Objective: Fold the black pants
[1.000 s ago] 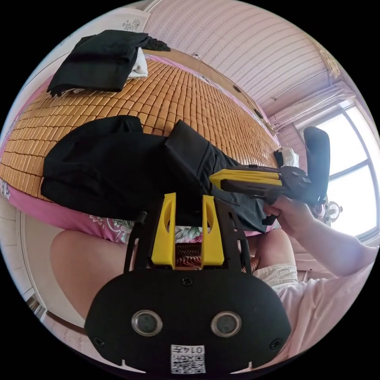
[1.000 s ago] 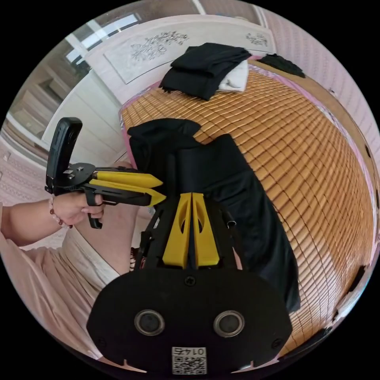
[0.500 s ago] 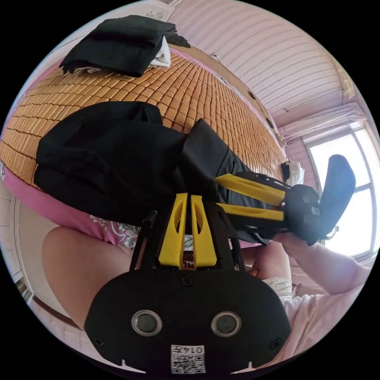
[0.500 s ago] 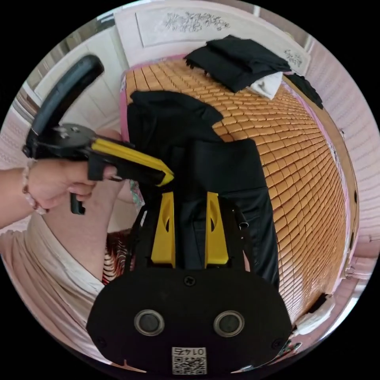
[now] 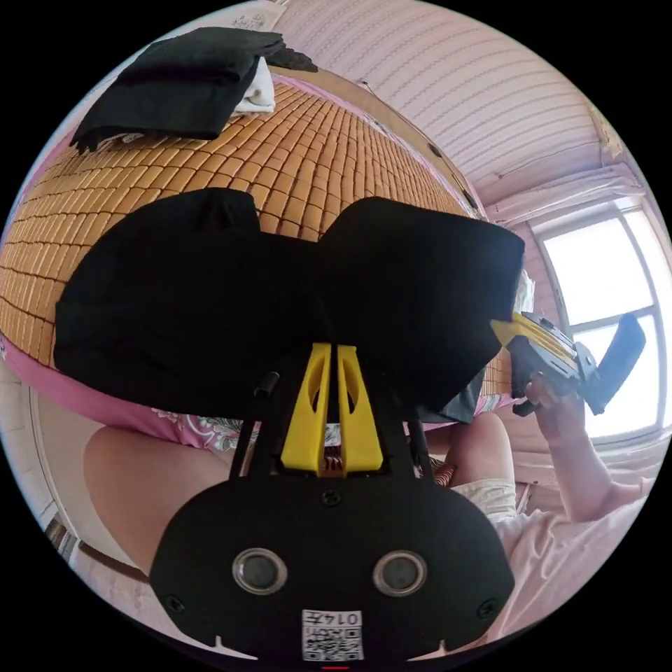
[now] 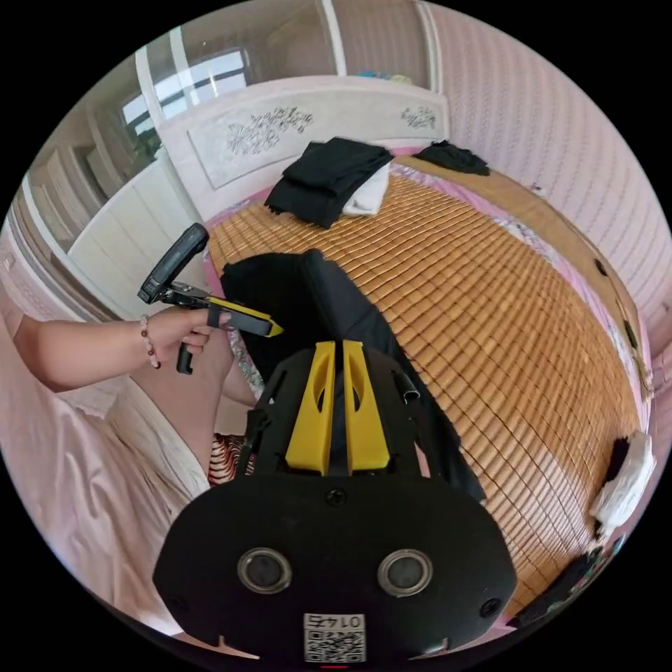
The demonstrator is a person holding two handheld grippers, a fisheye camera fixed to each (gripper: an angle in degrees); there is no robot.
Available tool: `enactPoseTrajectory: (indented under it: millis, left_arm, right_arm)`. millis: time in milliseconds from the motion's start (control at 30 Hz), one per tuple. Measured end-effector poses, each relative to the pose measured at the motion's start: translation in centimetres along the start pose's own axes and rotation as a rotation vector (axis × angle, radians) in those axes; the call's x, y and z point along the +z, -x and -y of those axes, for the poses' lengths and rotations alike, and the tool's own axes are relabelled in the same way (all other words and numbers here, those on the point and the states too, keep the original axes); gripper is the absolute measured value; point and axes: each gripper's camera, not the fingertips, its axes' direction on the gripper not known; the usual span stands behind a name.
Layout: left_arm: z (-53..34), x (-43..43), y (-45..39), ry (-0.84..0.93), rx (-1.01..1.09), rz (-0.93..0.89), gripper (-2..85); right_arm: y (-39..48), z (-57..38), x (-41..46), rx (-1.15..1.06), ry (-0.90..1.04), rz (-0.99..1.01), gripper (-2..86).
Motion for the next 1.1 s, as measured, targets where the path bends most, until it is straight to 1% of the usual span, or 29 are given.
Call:
enactPoseTrajectory:
  millis: [33,67,133,167,233,267,300,333,367,400,433,467,500,533,567,600,633,667,700,733,767,833,867,900,933,967,1000,1033,1100]
  left_arm:
    - [0.0,-0.3,-0.3,-0.003,0.017,-0.006,-0.2]
    - [-0.2,-1.3,-1.2,-0.026,0.063,-0.029,-0.6]
    - [-0.6,-3.3,-3.0,-0.074,0.134,-0.071,-0.8]
    - [-1.0,-4.7,-4.8,-0.108,0.196,-0.125,-0.9]
    - [-1.7,-6.5,-8.8,-0.146,0.344,-0.224,-1.0]
    - [-2.3,-7.2,-12.5,-0.136,0.472,-0.319,-1.0]
    - [-3.0,-7.5,-16.8,-0.108,0.591,-0.398,-1.0]
    - [-3.4,-7.7,-19.2,-0.092,0.661,-0.431,-1.0]
    - [-4.4,-8.2,-24.1,-0.072,0.792,-0.497,-1.0]
    - [-5.4,-9.1,-28.9,-0.055,0.919,-0.569,-1.0]
    - [-5.8,-9.7,-31.1,-0.052,0.969,-0.606,-1.0]
    - [-6.3,-11.3,-35.3,-0.061,1.053,-0.685,-1.0]
    - [-6.5,-13.5,-38.9,-0.099,1.113,-0.772,-1.0]
    - [-6.3,-14.9,-40.5,-0.124,1.131,-0.821,-1.0]
    - [-5.9,-17.9,-43.4,-0.171,1.144,-0.928,-1.0]
    - [-5.5,-21.2,-45.6,-0.22,1.149,-1.043,-1.0]
    - [-5.5,-23.0,-46.4,-0.257,1.157,-1.096,-1.0]
    - [-5.8,-26.3,-47.2,-0.349,1.187,-1.17,-1.0]
    - [-6.3,-28.9,-47.0,-0.433,1.223,-1.203,-1.0]
    - [-6.6,-29.9,-46.6,-0.466,1.239,-1.208,-1.0]
    - [-7.1,-30.8,-44.9,-0.526,1.235,-1.197,-1.0]
    - [-7.4,-30.2,-41.3,-0.585,1.175,-1.135,-1.0]
    - [-7.5,-28.7,-38.4,-0.595,1.105,-1.053,-1.0]
    - [-7.8,-26.7,-35.4,-0.594,1.043,-0.919,-1.0]
    - [-8.0,-25.6,-34.0,-0.586,1.003,-0.834,-1.0]
    - [-8.5,-23.4,-31.2,-0.542,0.918,-0.662,-1.0]
    - [-9.5,-21.5,-28.5,-0.506,0.853,-0.53,-1.0]
    - [-9.9,-20.6,-27.2,-0.489,0.805,-0.492,-1.0]
    - [-11.7,-17.1,-23.3,-0.359,0.681,-0.39,-1.0]
  right_arm:
    - [-1.7,-1.6,-2.6,0.047,-0.05,-0.09,1.0]
    - [-2.7,-2.5,-3.9,0.083,-0.076,-0.139,1.0]
    - [-7.7,-6.8,-9.1,0.299,-0.158,-0.295,1.0]
    - [-8.9,-7.9,-10.5,0.361,-0.174,-0.333,0.9]
    - [-12.4,-11.3,-16.9,0.511,-0.31,-0.41,0.9]
    - [-12.9,-11.8,-18.7,0.534,-0.349,-0.444,0.8]
    - [-13.9,-12.3,-22.7,0.58,-0.423,-0.508,0.8]
    - [-14.6,-12.5,-27.3,0.634,-0.536,-0.54,0.7]
    - [-14.8,-12.6,-29.6,0.659,-0.606,-0.549,0.7]
    - [-14.9,-12.4,-34.5,0.681,-0.758,-0.56,0.7]
    - [-14.3,-11.6,-39.7,0.653,-0.914,-0.573,0.7]
    - [-13.8,-10.9,-42.4,0.623,-0.984,-0.589,0.7]
    - [-12.3,-9.0,-47.9,0.547,-1.107,-0.629,0.7]
    - [-10.3,-6.7,-53.1,0.473,-1.204,-0.641,0.7]
    - [-9.1,-5.3,-55.5,0.426,-1.235,-0.632,0.7]
    - [-6.6,-2.3,-59.4,0.295,-1.256,-0.59,0.7]
    - [-4.3,0.9,-61.7,0.128,-1.233,-0.547,0.7]
    - [-3.4,2.6,-62.3,0.055,-1.199,-0.527,0.7]
    - [-2.5,6.1,-62.1,-0.043,-1.092,-0.466,0.7]
    - [-2.5,9.3,-60.4,-0.075,-0.972,-0.396,0.7]
    - [-2.6,10.8,-58.9,-0.084,-0.913,-0.378,0.7]
    - [-3.8,14.8,-49.1,-0.073,-0.642,-0.418,0.7]
    - [-4.2,15.3,-46.0,-0.062,-0.563,-0.44,0.7]
    - [-5.0,15.7,-39.4,-0.055,-0.425,-0.469,0.7]
    - [-5.4,15.0,-33.0,-0.072,-0.318,-0.453,0.7]
    - [-5.5,14.4,-30.1,-0.08,-0.281,-0.422,0.7]
    - [-5.4,13.1,-25.0,-0.072,-0.228,-0.305,0.7]
    - [-5.2,11.7,-20.9,-0.028,-0.188,-0.201,0.7]
    - [-4.7,9.8,-15.8,0.046,-0.104,-0.13,0.7]
